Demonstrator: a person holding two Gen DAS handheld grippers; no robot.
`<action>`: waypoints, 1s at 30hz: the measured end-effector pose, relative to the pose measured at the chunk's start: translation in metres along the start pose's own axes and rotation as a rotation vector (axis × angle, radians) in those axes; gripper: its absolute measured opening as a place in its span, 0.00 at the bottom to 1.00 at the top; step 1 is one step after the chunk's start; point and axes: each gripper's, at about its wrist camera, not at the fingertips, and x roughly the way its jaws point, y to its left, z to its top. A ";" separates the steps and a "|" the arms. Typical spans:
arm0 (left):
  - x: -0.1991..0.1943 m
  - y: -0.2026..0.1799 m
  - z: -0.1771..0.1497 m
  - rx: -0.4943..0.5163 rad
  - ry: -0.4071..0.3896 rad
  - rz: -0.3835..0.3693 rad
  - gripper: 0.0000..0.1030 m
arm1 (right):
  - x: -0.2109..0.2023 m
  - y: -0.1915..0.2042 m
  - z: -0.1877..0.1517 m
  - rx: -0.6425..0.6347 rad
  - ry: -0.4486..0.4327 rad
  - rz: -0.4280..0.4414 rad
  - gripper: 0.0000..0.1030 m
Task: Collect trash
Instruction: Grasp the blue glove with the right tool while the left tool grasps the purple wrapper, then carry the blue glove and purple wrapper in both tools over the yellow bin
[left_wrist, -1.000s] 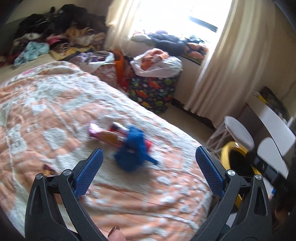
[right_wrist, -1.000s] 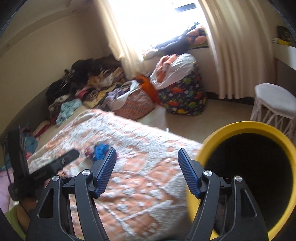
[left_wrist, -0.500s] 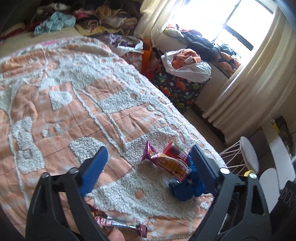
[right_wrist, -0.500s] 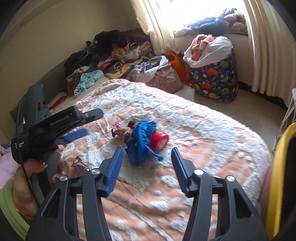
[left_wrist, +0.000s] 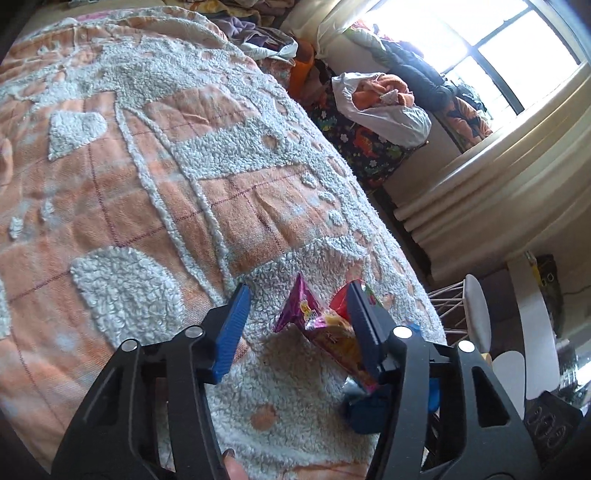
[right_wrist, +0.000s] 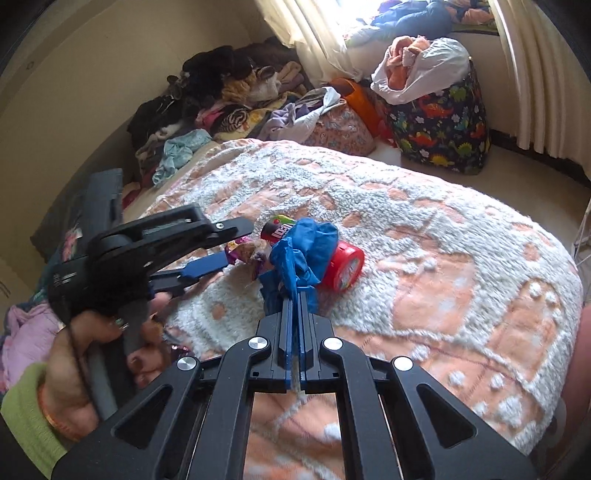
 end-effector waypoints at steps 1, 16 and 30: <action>0.001 0.000 0.000 0.000 -0.001 0.004 0.39 | -0.004 -0.002 -0.002 0.010 -0.003 0.006 0.02; -0.007 -0.014 -0.029 0.044 0.018 -0.031 0.09 | -0.046 -0.009 -0.023 -0.015 -0.022 -0.030 0.02; -0.050 -0.050 -0.055 0.137 -0.060 -0.066 0.09 | -0.087 -0.017 -0.024 -0.026 -0.061 -0.017 0.02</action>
